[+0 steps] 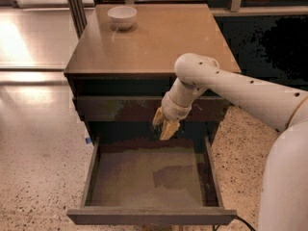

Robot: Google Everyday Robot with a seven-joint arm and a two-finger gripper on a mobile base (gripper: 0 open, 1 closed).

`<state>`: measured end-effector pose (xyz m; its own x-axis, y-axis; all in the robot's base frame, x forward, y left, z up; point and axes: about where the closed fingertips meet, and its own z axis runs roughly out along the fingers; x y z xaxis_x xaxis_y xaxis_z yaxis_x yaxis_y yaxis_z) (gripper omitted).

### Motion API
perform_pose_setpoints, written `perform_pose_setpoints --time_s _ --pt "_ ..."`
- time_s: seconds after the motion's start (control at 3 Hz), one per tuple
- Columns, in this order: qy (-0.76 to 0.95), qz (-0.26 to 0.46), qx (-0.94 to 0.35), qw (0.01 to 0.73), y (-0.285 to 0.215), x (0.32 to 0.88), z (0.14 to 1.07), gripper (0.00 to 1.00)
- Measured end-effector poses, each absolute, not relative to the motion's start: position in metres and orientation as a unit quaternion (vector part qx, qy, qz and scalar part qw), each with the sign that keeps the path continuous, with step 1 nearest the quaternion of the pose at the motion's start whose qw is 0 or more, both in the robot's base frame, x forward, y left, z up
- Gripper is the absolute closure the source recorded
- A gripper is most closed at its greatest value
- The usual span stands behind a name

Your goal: Pick rxbar chocolate from middle drawer and place on counter

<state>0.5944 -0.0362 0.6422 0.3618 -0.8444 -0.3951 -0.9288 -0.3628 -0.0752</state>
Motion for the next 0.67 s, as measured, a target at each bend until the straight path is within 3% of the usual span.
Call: perform_pose_setpoints --time_s 0.67 --pt "0.521 0.161 -0.818 0.184 -0.035 0.599 0.668 1.0"
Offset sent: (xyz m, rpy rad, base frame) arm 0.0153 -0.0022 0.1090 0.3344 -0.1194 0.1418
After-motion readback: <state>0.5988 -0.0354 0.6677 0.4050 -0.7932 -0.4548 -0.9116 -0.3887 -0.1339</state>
